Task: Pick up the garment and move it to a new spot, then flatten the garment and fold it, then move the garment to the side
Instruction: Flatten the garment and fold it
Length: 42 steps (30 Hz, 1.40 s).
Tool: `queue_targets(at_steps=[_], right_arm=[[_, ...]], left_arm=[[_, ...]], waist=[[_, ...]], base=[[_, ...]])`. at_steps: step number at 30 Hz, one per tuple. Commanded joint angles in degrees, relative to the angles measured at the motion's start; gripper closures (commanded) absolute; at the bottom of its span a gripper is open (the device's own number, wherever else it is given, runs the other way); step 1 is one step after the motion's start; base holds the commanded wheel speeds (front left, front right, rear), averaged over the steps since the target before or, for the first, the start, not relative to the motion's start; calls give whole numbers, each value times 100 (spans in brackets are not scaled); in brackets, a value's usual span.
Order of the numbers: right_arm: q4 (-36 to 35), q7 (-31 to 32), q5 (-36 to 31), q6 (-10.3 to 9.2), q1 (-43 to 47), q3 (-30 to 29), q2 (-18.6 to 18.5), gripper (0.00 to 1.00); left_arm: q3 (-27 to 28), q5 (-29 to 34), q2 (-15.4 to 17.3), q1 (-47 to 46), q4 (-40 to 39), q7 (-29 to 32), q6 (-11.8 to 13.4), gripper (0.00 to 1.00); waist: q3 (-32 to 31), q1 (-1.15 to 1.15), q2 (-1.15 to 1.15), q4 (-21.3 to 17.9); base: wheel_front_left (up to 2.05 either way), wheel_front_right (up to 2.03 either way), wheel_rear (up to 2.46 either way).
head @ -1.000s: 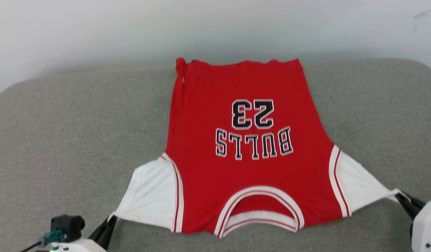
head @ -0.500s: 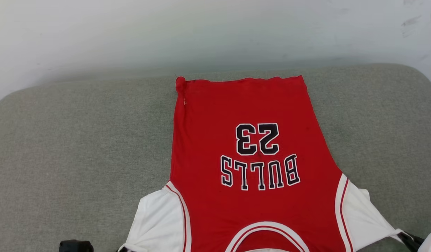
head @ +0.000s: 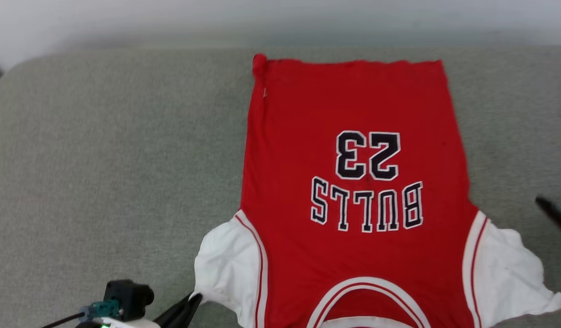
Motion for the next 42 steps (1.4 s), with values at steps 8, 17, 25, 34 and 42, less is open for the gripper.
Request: queue_targets(at_steps=[8, 17, 25, 34, 42], right_arm=[[147, 1160, -332, -2, -1995, -549, 235, 0], [998, 2109, -1247, -2, -4053, -965, 35, 0], [1545, 3022, -1925, -1, -5070, -1259, 116, 0], [1762, 3731, -2559, -2, -5155, -1463, 306, 0], [1625, 4192, -2762, -2, -4723, -1846, 563, 100]], left_arm=[[-118, 309, 37, -506, -778, 256, 41, 100], [-338, 534, -262, -958, -992, 228, -86, 100], [-467, 579, -460, -1184, -948, 167, -232, 100], [-572, 556, -705, -1308, -720, 14, -329, 100], [-432, 470, -670, -1302, -530, -161, -373, 100]], waist=[[1384, -1, 0, 946], [2239, -1, 0, 1673], [2612, -1, 0, 2102], [2738, -1, 0, 2359], [2703, -1, 0, 2365]], base=[[0, 0, 0], [0, 0, 0], [0, 0, 0], [0, 0, 0], [0, 0, 0]])
